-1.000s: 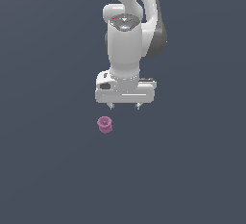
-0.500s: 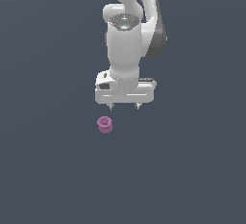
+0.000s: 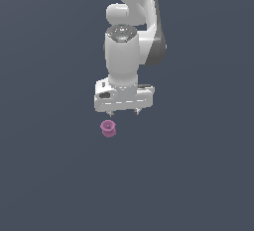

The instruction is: Pick up the object and move it to a goal position.

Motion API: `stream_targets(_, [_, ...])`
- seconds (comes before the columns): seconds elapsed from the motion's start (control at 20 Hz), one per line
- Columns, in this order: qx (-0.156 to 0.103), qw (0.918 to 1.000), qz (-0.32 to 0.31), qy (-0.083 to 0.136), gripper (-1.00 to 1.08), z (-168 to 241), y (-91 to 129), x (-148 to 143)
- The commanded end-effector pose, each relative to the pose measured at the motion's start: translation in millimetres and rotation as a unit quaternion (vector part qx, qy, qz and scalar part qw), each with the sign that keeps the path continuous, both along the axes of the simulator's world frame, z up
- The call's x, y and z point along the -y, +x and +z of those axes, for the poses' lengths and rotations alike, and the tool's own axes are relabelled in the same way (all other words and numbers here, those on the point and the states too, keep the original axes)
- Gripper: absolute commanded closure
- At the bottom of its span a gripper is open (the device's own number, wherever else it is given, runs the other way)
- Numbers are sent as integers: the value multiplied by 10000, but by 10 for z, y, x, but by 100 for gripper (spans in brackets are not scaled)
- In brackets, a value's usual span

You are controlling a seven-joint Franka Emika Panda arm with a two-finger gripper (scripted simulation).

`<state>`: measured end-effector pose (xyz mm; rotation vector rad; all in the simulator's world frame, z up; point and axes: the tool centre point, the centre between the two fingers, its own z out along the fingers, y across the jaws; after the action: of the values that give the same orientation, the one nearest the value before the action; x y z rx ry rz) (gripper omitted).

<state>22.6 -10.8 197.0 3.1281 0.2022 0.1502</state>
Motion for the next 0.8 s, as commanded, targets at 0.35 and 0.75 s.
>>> stream_targets(0.35, [-176, 9955, 925, -104, -92, -363, -38, 297])
stream_targets(0.75, [-330, 9836, 1767, -144, -92, -692, -101, 557])
